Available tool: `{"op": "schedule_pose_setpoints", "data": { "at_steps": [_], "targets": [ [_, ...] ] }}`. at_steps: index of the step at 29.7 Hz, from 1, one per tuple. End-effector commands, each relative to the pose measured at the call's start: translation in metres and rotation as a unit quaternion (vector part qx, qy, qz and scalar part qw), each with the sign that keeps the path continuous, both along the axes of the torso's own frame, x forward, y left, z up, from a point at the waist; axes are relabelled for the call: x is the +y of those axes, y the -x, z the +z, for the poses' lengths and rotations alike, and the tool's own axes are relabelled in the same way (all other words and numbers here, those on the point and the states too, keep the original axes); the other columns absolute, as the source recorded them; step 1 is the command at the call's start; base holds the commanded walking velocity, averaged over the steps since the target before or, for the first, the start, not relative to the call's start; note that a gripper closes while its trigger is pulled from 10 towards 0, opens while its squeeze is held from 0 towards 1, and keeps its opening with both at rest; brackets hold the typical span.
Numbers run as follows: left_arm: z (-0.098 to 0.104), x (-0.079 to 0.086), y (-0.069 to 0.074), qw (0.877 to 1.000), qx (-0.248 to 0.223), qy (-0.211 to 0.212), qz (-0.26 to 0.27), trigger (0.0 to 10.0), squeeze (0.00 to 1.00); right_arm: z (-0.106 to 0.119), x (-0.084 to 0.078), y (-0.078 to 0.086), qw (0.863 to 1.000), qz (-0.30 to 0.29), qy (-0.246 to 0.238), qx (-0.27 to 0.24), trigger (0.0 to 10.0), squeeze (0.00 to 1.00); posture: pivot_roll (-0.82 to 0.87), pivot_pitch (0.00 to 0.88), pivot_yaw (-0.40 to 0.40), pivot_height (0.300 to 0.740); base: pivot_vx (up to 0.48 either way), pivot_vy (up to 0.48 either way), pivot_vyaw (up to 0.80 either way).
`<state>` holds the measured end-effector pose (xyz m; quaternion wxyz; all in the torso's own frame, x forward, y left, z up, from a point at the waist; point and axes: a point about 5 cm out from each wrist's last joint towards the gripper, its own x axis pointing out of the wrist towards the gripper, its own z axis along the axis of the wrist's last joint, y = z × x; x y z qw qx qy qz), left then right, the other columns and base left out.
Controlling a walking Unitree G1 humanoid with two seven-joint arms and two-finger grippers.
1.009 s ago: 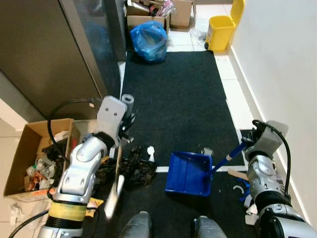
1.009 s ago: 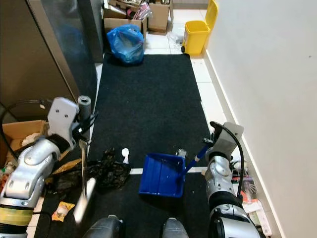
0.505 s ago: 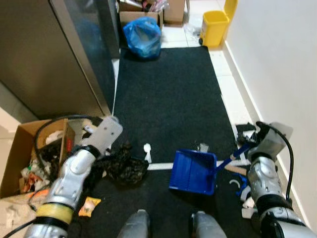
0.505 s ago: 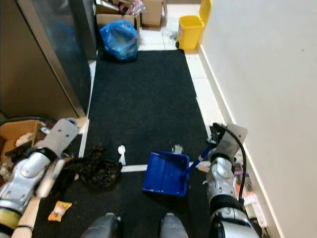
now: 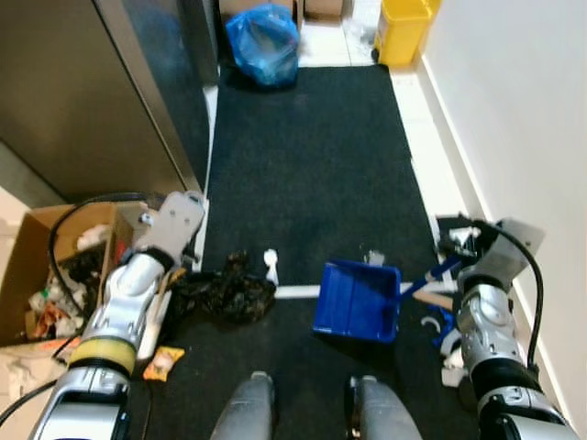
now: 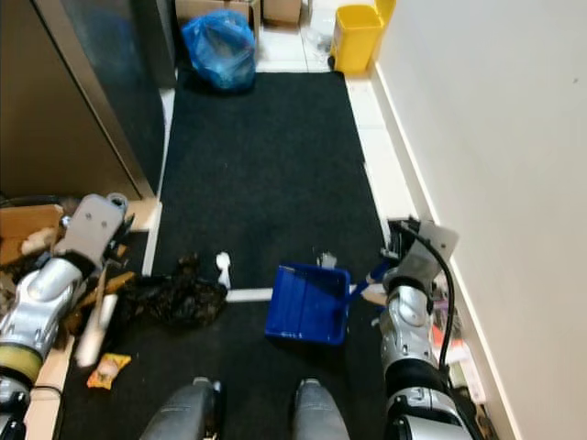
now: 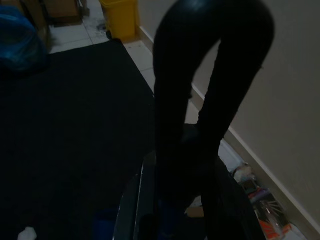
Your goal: Sweep floor
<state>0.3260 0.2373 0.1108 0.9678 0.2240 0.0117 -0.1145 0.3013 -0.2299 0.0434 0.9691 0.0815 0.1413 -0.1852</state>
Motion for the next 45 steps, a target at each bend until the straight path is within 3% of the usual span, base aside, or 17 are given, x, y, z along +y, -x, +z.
{"op": "schedule_pose_setpoints", "data": {
  "at_steps": [1, 9, 12, 15, 17, 21, 24, 31, 35, 36, 38, 45],
  "targets": [
    [0.002, -0.007, -0.003, 1.000, -0.009, 0.003, -0.023, 10.0, 0.00, -0.001, 0.005, 0.003, 1.000, 0.002, -0.002, 0.000, 10.0, 0.00, 0.03, 0.323, -0.026, 0.740, 0.000, 0.000, 0.00],
    [0.006, -0.024, -0.014, 0.997, -0.010, 0.024, -0.069, 10.0, 0.00, 0.005, 0.022, -0.002, 1.000, 0.016, -0.021, -0.014, 10.0, 0.00, 0.01, 0.358, -0.010, 0.740, 0.000, 0.000, 0.00],
    [0.008, -0.048, -0.022, 0.993, -0.004, 0.080, -0.092, 10.0, 0.00, 0.007, 0.035, -0.007, 0.999, 0.032, -0.036, -0.016, 10.0, 0.00, 0.01, 0.354, -0.001, 0.740, 0.000, 0.000, 0.00],
    [0.010, -0.058, -0.025, 0.990, -0.003, 0.096, -0.104, 10.0, 0.00, 0.008, 0.039, -0.008, 0.998, 0.036, -0.040, -0.018, 10.0, 0.00, 0.00, 0.349, 0.002, 0.740, 0.000, 0.000, 0.00],
    [0.012, -0.076, -0.030, 0.985, -0.004, 0.117, -0.124, 10.0, 0.00, 0.009, 0.044, -0.010, 0.998, 0.040, -0.042, -0.018, 10.0, 0.00, 0.00, 0.344, 0.002, 0.740, 0.000, 0.000, 0.00],
    [0.015, -0.094, -0.033, 0.980, -0.006, 0.139, -0.140, 10.0, 0.00, 0.009, 0.048, -0.010, 0.998, 0.044, -0.045, -0.017, 10.0, 0.00, 0.00, 0.337, 0.004, 0.740, 0.000, 0.000, 0.00],
    [0.020, -0.123, -0.037, 0.970, -0.008, 0.184, -0.157, 10.0, 0.00, 0.007, 0.054, -0.008, 0.997, 0.053, -0.047, -0.012, 10.0, 0.00, -0.01, 0.317, -0.001, 0.740, 0.000, 0.000, 0.00],
    [0.029, -0.138, -0.041, 0.959, -0.023, 0.244, -0.141, 10.0, 0.00, 0.006, 0.060, -0.005, 0.995, 0.081, -0.053, -0.006, 10.0, 0.00, -0.01, 0.304, -0.013, 0.740, 0.000, 0.000, 0.00],
    [0.033, -0.146, -0.041, 0.953, -0.032, 0.267, -0.141, 10.0, 0.00, 0.006, 0.076, -0.001, 0.988, 0.140, -0.063, 0.000, 10.0, 0.00, -0.01, 0.285, -0.027, 0.740, 0.000, 0.000, 0.00],
    [0.036, -0.150, -0.042, 0.949, -0.037, 0.278, -0.143, 10.0, 0.00, 0.007, 0.090, 0.001, 0.981, 0.181, -0.075, 0.000, 10.0, 0.00, -0.01, 0.279, -0.028, 0.740, 0.000, 0.000, 0.00],
    [0.041, -0.154, -0.042, 0.945, -0.045, 0.288, -0.147, 10.0, 0.00, 0.009, 0.103, 0.004, 0.972, 0.216, -0.086, -0.003, 10.0, 0.00, -0.01, 0.272, -0.027, 0.740, 0.000, 0.000, 0.00],
    [0.056, -0.160, -0.044, 0.938, -0.073, 0.298, -0.161, 10.0, 0.00, 0.022, 0.126, 0.009, 0.953, 0.275, -0.129, -0.017, 10.0, 0.00, 0.01, 0.252, -0.019, 0.740, 0.000, 0.000, 0.00]
  ]
}}
